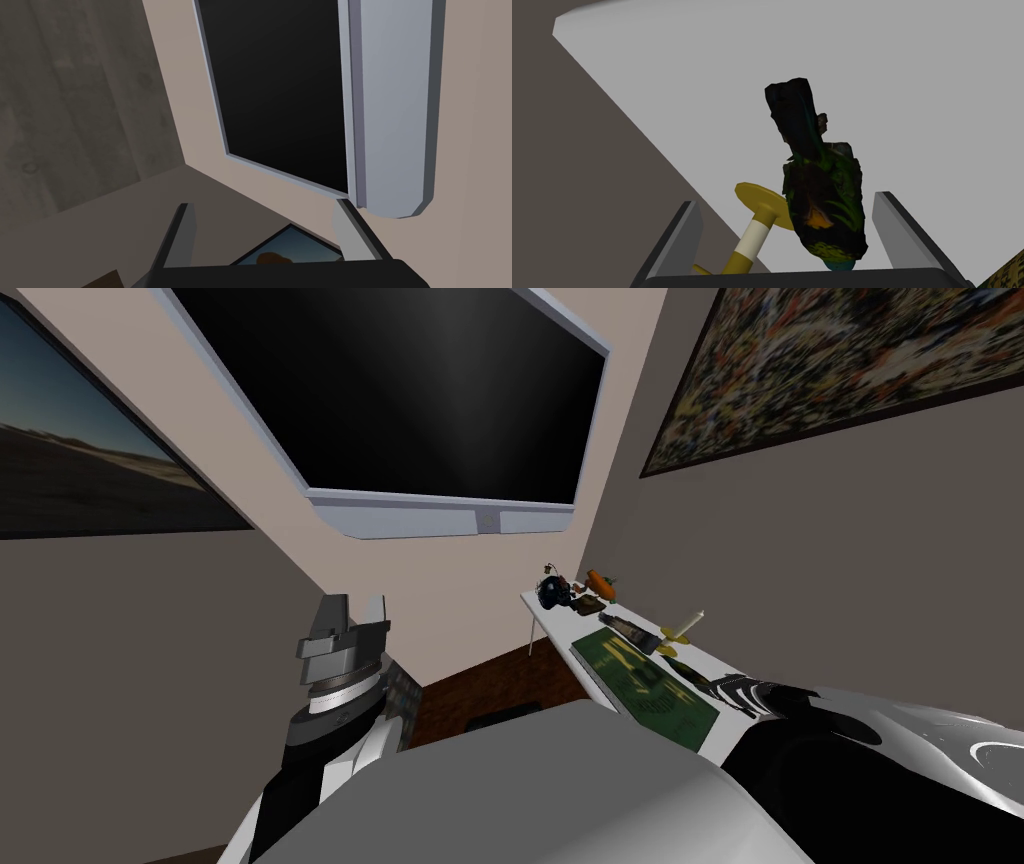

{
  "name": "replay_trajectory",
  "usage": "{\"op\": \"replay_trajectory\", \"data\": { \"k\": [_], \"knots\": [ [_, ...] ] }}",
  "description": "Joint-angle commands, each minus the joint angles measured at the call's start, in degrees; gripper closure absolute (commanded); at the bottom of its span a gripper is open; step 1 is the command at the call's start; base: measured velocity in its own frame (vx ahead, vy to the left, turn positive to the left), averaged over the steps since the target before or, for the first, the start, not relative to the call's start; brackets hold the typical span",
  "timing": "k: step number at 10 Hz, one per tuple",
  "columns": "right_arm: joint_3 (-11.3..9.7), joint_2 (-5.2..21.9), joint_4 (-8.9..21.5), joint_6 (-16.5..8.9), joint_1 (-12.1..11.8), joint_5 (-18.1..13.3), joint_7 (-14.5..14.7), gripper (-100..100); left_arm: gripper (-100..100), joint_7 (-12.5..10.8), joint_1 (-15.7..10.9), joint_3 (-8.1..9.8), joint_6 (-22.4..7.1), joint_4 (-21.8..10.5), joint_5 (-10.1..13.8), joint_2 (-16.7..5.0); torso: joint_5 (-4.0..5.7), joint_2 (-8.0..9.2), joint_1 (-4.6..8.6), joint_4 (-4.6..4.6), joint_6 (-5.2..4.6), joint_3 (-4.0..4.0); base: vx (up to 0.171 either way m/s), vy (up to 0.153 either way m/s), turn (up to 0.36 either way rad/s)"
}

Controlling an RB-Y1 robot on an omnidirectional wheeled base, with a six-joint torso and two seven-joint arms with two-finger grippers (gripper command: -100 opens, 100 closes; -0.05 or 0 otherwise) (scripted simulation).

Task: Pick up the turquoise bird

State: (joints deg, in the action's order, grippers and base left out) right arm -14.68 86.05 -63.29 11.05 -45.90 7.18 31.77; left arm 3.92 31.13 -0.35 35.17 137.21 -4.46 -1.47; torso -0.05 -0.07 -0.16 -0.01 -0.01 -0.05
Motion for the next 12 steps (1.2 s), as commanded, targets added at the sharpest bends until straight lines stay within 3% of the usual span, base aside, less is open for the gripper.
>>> {"op": "replay_trajectory", "data": {
  "k": [1, 2, 3, 4, 5, 6, 7, 8, 9, 10, 11, 12],
  "knots": [
    [-0.04, -0.09, 0.99, 0.26, 0.22, -1.60, -0.49, -100, 0, 0.00, 0.00, 0.00, 0.00, 0.00, 0.00, 0.00, 0.00, 0.00, 0.00, 0.00, 0.00, 0.00, 0.010, 0.009, -0.002],
    [-1.26, -1.35, 3.60, 2.35, 2.47, -3.91, -2.95, -100, 0, 0.00, 0.00, 0.00, 0.00, 0.00, 0.00, 0.00, 0.00, 0.03, 0.03, 0.01, 0.00, 0.02, 0.019, 0.021, 0.006],
    [-1.26, -1.35, 4.28, 2.35, 2.47, -5.25, -2.95, -100, 0, 0.00, 0.00, 0.00, 0.00, 0.00, 0.00, 0.00, 0.06, 0.00, 0.06, 0.00, 0.01, 0.00, 0.017, 0.023, 0.002],
    [-2.49, -2.60, 6.41, 4.44, 4.72, -7.12, -5.41, -100, 0, 0.00, 0.00, 0.00, 0.00, 0.00, 0.00, 0.00, 0.05, 0.00, 0.10, 0.00, 0.01, 0.00, 0.024, 0.021, 0.003],
    [-2.49, -2.60, 7.57, 4.44, 4.72, -8.86, -5.41, -100, 0, 0.00, 0.00, 0.00, 0.00, 0.00, 0.00, 0.00, 0.07, -0.03, 0.12, -0.01, 0.02, -0.02, 0.024, 0.017, 0.004],
    [-3.71, -3.86, 9.61, 6.53, 6.97, -10.64, -7.86, -100, 0, 0.00, 0.00, 0.00, 0.00, 0.00, 0.00, 0.00, 0.06, -0.03, 0.13, -0.01, 0.01, -0.02, 0.030, 0.024, 0.005],
    [-3.71, -3.86, 10.87, 6.53, 6.97, -12.28, -7.86, -100, 0, 0.00, 0.00, 0.00, 0.00, 0.00, 0.00, 0.00, 0.07, -0.05, 0.11, -0.01, 0.02, -0.03, 0.022, 0.023, 0.002],
    [-4.93, -5.12, 12.81, 8.61, 9.22, -14.02, -10.32, -100, 0, 0.00, 0.00, 0.00, 0.00, 0.00, 0.00, 0.00, 0.06, -0.04, 0.12, -0.01, 0.02, -0.02, 0.022, 0.025, 0.004],
    [-4.93, -5.12, 14.16, 8.61, 9.22, -15.74, -10.32, -100, 0, 0.00, 0.00, 0.00, 0.00, 0.00, 0.00, 0.00, 0.07, -0.03, 0.11, -0.01, 0.02, -0.02, 0.019, 0.023, 0.001],
    [-6.16, -6.37, 16.15, 10.70, 11.47, -17.54, -12.67, -100, 0, 0.00, 0.00, 0.00, 0.00, 0.00, 0.00, 0.00, 0.06, -0.02, 0.11, -0.01, 0.02, -0.02, 0.026, 0.026, 0.004],
    [-6.16, -6.37, 17.45, 10.70, 11.47, -19.25, -12.78, -100, 0, 0.00, 0.00, 0.00, 0.00, 0.00, 0.00, 0.00, 0.07, -0.04, 0.10, -0.01, 0.02, -0.03, 0.024, 0.023, 0.010],
    [-6.30, -6.32, 16.86, 10.42, 11.74, -18.30, -12.44, -100, 0, 0.00, 0.00, 0.00, 0.00, 0.00, 0.00, 0.00, 0.12, -0.03, 0.19, -0.03, -0.02, -0.03, 0.008, 0.010, 0.000]
  ]
}}
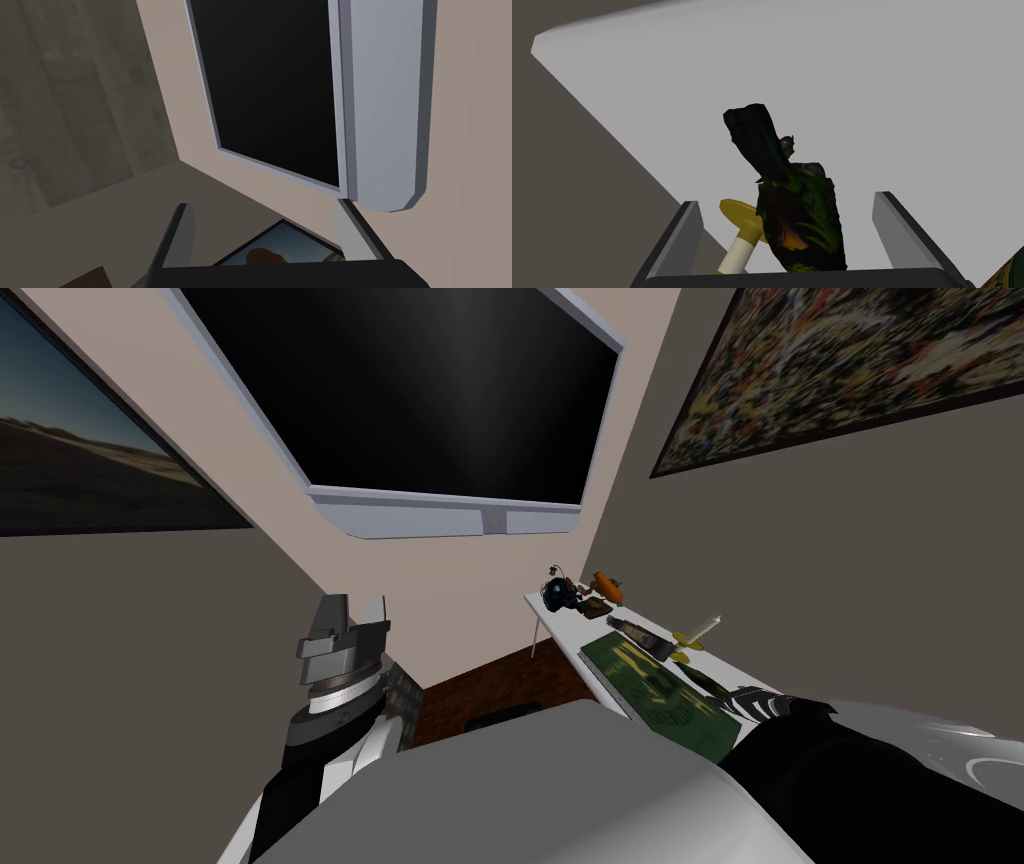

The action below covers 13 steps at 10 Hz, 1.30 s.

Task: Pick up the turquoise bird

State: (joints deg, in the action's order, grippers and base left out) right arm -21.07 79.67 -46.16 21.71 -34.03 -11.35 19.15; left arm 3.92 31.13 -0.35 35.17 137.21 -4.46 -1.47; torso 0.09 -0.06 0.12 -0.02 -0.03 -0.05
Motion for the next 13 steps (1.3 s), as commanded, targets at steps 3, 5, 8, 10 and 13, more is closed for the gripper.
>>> {"op": "replay_trajectory", "data": {
  "k": [3, 5, 8, 10, 13],
  "knots": [
    [-0.01, 0.01, -0.07, 0.04, -0.01, 0.00, 0.06, 100, 0, 0.00, 0.00, 0.00, 0.00, 0.00, 0.00, 0.00, 0.01, 0.04, 0.07, 0.02, -0.03, 0.03, 0.000, 0.000, 0.000],
    [0.00, 0.01, -0.05, 0.01, -0.01, 0.01, 0.04, 100, 0, 0.00, 0.00, 0.00, 0.00, 0.00, 0.00, 0.00, 0.02, 0.06, 0.08, 0.02, -0.02, 0.04, 0.000, 0.000, 0.000],
    [2.68, 2.52, -4.91, -3.87, -4.79, 4.30, 3.91, 100, 0, 0.00, 0.00, 0.00, 0.00, 0.00, 0.00, 0.00, -0.04, 0.12, 0.09, 0.03, -0.03, 0.07, -0.018, -0.015, -0.007],
    [3.91, 3.78, -8.29, -6.22, -7.15, 7.70, 6.77, 100, 0, 0.00, -0.01, 0.00, 0.00, 0.00, 0.00, 0.00, -0.02, 0.20, 0.14, 0.05, -0.01, 0.12, -0.039, -0.038, -0.001],
    [5.13, 5.03, -12.86, -8.31, -9.40, 12.97, 9.67, 100, 0, 0.00, 0.00, 0.00, 0.00, 0.00, 0.00, 0.00, -0.07, 0.16, 0.10, 0.04, -0.03, 0.10, -0.022, -0.027, -0.004]
  ]
}}
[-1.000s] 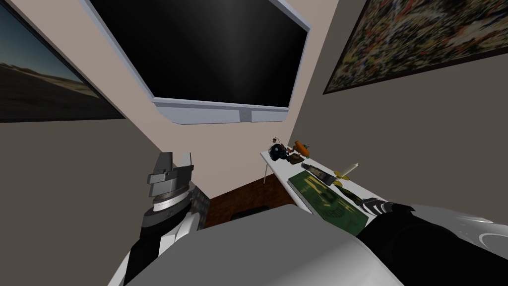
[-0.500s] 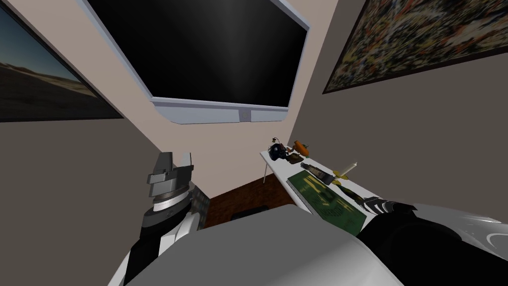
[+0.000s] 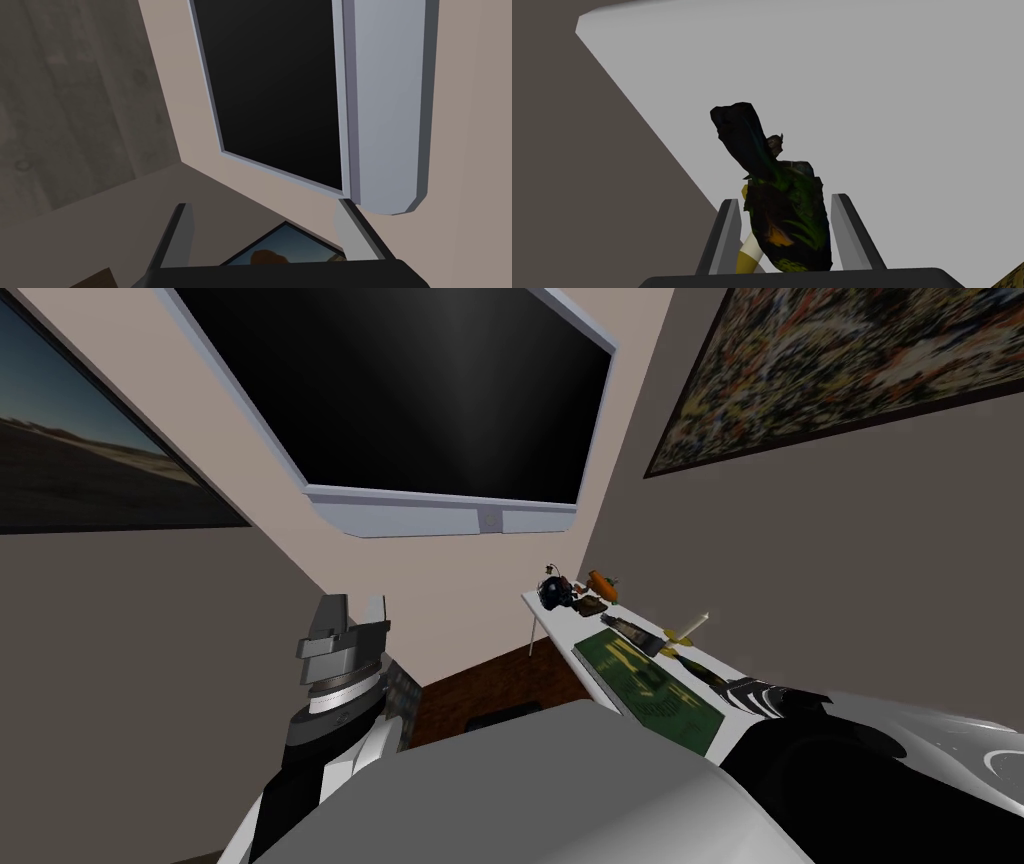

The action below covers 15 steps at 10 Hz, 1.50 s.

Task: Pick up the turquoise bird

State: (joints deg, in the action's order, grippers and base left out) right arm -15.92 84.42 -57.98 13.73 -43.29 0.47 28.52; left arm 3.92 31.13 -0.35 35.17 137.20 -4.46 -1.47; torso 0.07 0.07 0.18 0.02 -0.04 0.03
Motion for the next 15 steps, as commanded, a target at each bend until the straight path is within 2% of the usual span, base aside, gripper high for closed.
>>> {"op": "replay_trajectory", "data": {
  "k": [1, 2, 3, 4, 5, 6, 7, 8, 9, 10, 11, 12, 13, 15],
  "knots": [
    [1.20, 1.54, -2.86, -2.42, -2.39, 2.86, 2.76, 100, 0, 0.00, 0.00, 0.00, 0.00, 0.00, 0.00, 0.00, 0.00, 0.00, 0.00, 0.00, 0.00, 0.00, -0.022, -0.023, -0.001],
    [1.20, 1.54, -4.33, -2.42, -2.39, 4.50, 2.76, 100, 0, 0.00, 0.00, 0.00, 0.00, 0.00, 0.00, 0.00, -0.05, 0.01, 0.00, 0.00, -0.01, 0.00, -0.020, -0.021, -0.004],
    [1.20, 1.54, -4.33, -2.42, -2.39, 5.11, 2.76, 100, 0, 0.00, 0.00, 0.00, 0.00, 0.00, 0.00, 0.00, -0.01, 0.00, -0.03, 0.00, 0.00, 0.00, -0.008, -0.006, 0.005],
    [2.42, 2.80, -7.04, -4.51, -4.64, 7.33, 5.22, 100, 0, 0.00, 0.00, 0.00, 0.00, 0.00, 0.00, 0.00, -0.02, -0.03, -0.06, 0.00, -0.01, -0.01, -0.019, -0.014, -0.005],
    [2.42, 2.80, -7.62, -4.51, -4.64, 8.77, 5.22, 100, 0, 0.00, 0.00, 0.00, 0.00, 0.00, 0.00, 0.00, -0.05, 0.01, -0.05, 0.01, -0.03, 0.01, -0.019, -0.018, -0.006],
    [3.65, 4.05, -9.89, -6.60, -6.89, 10.65, 7.68, 100, 0, 0.00, 0.00, 0.00, 0.00, 0.00, 0.00, 0.00, -0.02, 0.01, -0.04, 0.02, -0.02, 0.01, -0.025, -0.022, -0.002],
    [3.65, 4.05, -10.91, -6.60, -6.89, 12.41, 7.68, 100, 0, 0.00, 0.00, 0.00, 0.00, 0.00, 0.00, 0.00, -0.05, 0.04, -0.03, 0.02, -0.04, 0.03, -0.023, -0.022, -0.004],
    [4.87, 5.31, -12.98, -8.69, -9.14, 14.19, 10.10, 100, 0, 0.00, 0.00, 0.00, 0.00, 0.00, 0.00, 0.00, -0.03, 0.04, -0.03, 0.02, -0.03, 0.03, -0.023, -0.023, -0.002],
    [4.87, 5.31, -14.21, -8.69, -9.14, 15.96, 10.13, 100, 0, 0.00, 0.00, 0.00, 0.00, 0.00, 0.00, 0.00, -0.05, 0.05, -0.03, 0.02, -0.05, 0.03, -0.020, -0.025, -0.006],
    [6.09, 6.56, -15.93, -10.78, -11.38, 17.74, 12.41, 100, 0, 0.00, 0.00, 0.00, 0.00, 0.00, 0.00, 0.00, -0.03, 0.03, -0.03, 0.02, -0.03, 0.03, -0.023, -0.024, 0.002],
    [6.09, 6.56, -17.49, -10.78, -11.39, 19.51, 12.59, 100, 0, 0.00, 0.00, 0.00, 0.00, 0.00, 0.00, 0.00, -0.06, 0.05, -0.03, 0.02, -0.05, 0.03, -0.024, -0.026, -0.006],
    [7.32, 7.82, -18.97, -12.86, -13.46, 21.21, 14.85, 100, 0, 0.00, 0.00, 0.00, 0.00, 0.00, 0.00, 0.00, -0.03, 0.05, -0.04, 0.03, -0.04, 0.04, -0.027, -0.030, -0.003],
    [7.32, 7.82, -20.71, -12.86, -13.64, 22.94, 15.05, 100, 0, 0.00, 0.00, 0.00, 0.00, 0.00, 0.00, 0.00, -0.08, 0.07, -0.03, 0.03, -0.05, 0.05, -0.021, -0.024, -0.004],
    [6.56, 7.78, -20.05, -12.59, -12.92, 22.83, 14.89, 100, 0, 0.00, 0.00, 0.00, 0.00, 0.00, 0.00, 0.00, -0.07, 0.01, -0.11, 0.03, -0.04, 0.02, -0.005, -0.003, 0.002]
  ]
}}
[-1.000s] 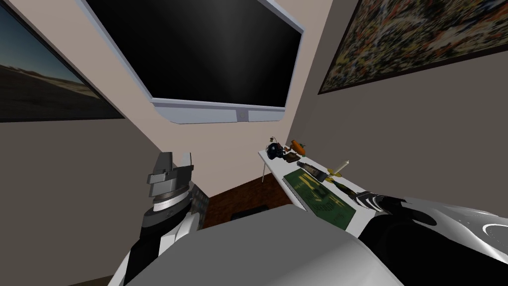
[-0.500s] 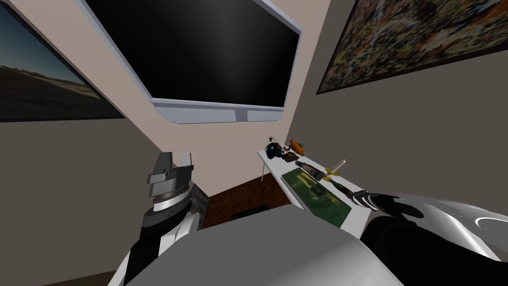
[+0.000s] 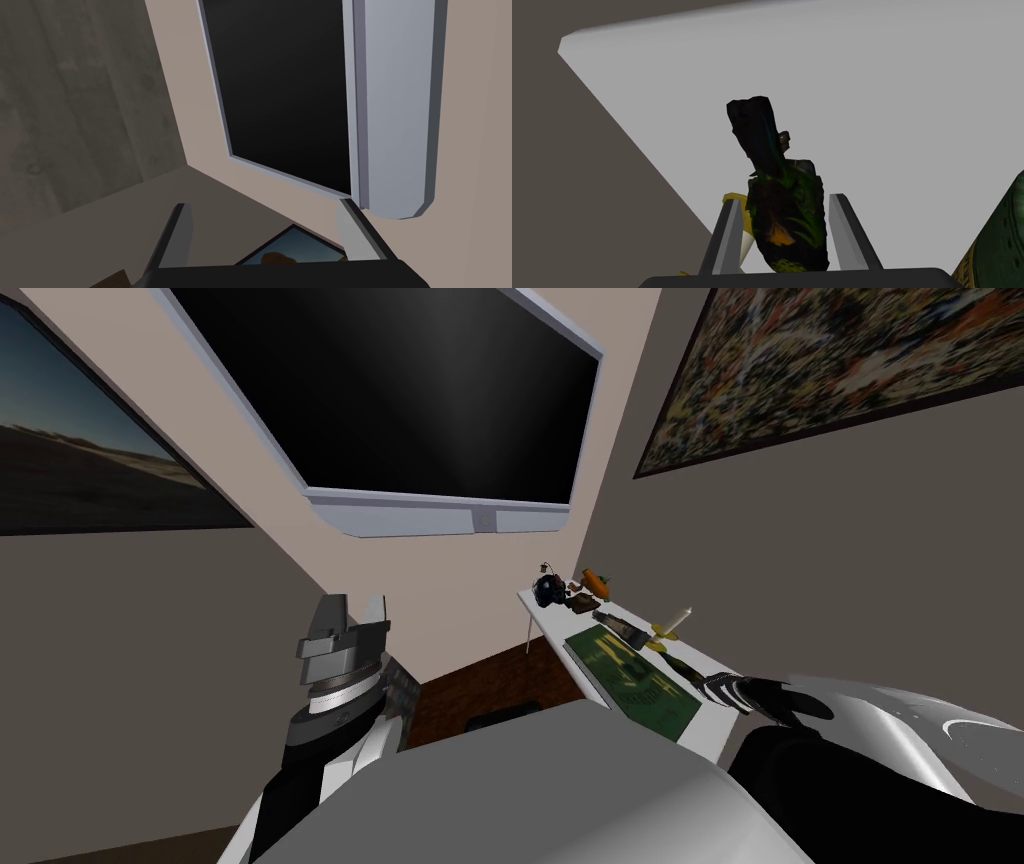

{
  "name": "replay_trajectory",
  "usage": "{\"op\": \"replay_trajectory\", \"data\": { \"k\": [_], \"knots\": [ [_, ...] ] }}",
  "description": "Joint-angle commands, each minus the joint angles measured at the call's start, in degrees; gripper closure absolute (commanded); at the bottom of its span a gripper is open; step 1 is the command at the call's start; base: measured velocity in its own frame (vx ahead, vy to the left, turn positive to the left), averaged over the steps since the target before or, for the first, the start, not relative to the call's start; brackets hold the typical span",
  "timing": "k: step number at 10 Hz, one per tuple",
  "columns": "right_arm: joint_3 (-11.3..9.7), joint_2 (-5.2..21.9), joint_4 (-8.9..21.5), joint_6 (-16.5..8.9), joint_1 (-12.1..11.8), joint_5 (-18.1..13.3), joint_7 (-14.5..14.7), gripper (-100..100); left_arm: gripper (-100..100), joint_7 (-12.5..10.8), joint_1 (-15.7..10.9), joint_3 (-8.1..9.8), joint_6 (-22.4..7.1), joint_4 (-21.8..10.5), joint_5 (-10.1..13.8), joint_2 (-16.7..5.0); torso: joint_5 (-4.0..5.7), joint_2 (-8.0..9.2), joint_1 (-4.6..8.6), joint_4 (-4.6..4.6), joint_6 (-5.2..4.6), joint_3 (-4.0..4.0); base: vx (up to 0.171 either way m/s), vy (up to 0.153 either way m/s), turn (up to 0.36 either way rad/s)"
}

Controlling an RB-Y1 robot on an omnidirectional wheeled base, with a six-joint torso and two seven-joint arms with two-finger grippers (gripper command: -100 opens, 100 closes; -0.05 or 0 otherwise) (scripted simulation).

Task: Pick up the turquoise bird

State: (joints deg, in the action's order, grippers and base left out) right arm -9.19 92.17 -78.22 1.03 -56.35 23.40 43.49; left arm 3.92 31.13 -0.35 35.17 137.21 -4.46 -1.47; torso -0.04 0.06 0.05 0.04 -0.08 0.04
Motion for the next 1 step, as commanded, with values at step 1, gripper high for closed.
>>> {"op": "replay_trajectory", "data": {
  "k": [1],
  "knots": [
    [0.00, 0.00, 0.00, 0.00, 0.00, 0.00, 0.00, 0, 0, 0.00, 0.00, 0.00, 0.00, 0.00, 0.00, 0.00, 0.00, 0.00, 0.00, 0.00, 0.00, 0.00, 0.000, 0.000, 0.000]
  ]
}}
